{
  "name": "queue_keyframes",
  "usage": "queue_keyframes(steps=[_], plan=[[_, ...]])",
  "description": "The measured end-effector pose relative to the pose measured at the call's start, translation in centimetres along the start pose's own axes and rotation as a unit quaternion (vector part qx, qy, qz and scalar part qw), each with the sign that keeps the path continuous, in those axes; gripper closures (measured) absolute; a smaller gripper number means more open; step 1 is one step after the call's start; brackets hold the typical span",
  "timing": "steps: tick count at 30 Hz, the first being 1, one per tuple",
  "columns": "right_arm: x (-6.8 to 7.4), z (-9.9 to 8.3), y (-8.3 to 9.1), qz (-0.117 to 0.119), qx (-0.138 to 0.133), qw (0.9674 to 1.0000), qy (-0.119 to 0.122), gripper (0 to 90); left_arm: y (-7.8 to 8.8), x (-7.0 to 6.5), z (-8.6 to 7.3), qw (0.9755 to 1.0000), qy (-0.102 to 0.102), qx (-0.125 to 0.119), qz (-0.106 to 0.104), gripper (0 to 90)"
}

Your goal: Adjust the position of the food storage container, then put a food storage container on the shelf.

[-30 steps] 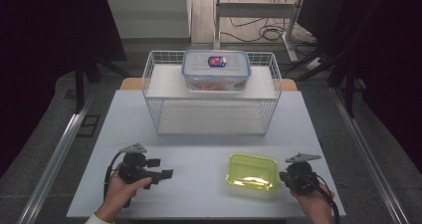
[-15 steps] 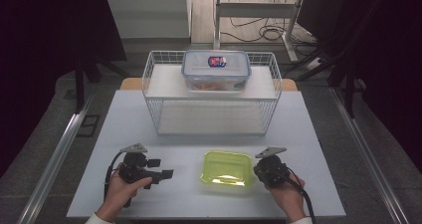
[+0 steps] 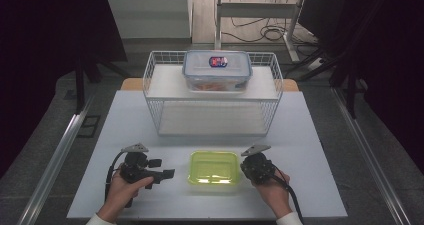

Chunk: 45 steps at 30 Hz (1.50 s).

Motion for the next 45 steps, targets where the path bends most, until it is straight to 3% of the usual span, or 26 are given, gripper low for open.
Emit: queue_keyframes(steps=[2,7,10,11,13,15,17,23,28,39,45], plan=[[-0.2,0.0,0.2,-0.001,-0.003,1.0,-0.002,89.0,0.1,-0.1,0.0,1.0,0.0,-0.001,-0.002,20.9],[-1.5,-0.5,2.2,-0.001,-0.024,0.9992,-0.032,88.7,0.3,-0.3,0.2,1.0,0.0,-0.007,-0.001,20.7],[-1.9,-0.7,3.1,0.008,-0.039,0.9981,-0.047,83.2,0.2,-0.4,0.3,0.9999,-0.004,-0.011,0.002,22.3],[-2.0,-0.8,3.5,0.016,-0.046,0.9974,-0.053,77.1,0.1,-0.5,0.4,0.9999,-0.004,-0.011,0.002,22.5],[-1.9,-0.7,3.8,0.036,-0.063,0.9948,-0.072,65.1,0.1,-0.7,0.5,0.9999,-0.003,-0.014,0.0,22.7],[-1.8,-0.3,4.3,0.077,-0.086,0.9878,-0.105,51.2,0.0,-1.0,0.6,0.9999,0.0,-0.015,-0.002,22.6],[-1.8,-0.2,4.4,0.089,-0.095,0.9847,-0.115,42.8,-0.2,-1.3,0.7,0.9999,0.001,-0.016,-0.005,22.4],[-1.2,0.0,4.3,0.118,-0.101,0.9803,-0.122,33.6,-0.7,-1.7,1.0,0.9998,0.004,-0.015,-0.012,23.4],[-0.8,0.5,4.2,0.136,-0.107,0.9764,-0.129,31.0,-1.0,-1.9,1.2,0.9998,0.006,-0.014,-0.014,23.3],[-0.5,0.8,3.9,0.15,-0.114,0.9725,-0.137,32.1,-2.1,-2.5,1.9,0.9997,0.015,-0.012,-0.016,23.5],[-0.3,1.0,3.4,0.162,-0.108,0.9703,-0.144,34.7,-3.7,-2.3,2.1,0.9989,0.042,0.005,-0.019,24.8]])
Point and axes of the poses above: each handheld gripper's, and its own axes: y roughly backward along the jaws, z roughly out of its top, x roughly to its left, the point moved 10 cm from there along -y, roughly forward along the jaws, and after that the axes turned 6 degrees about y, right-handed, at the moved point
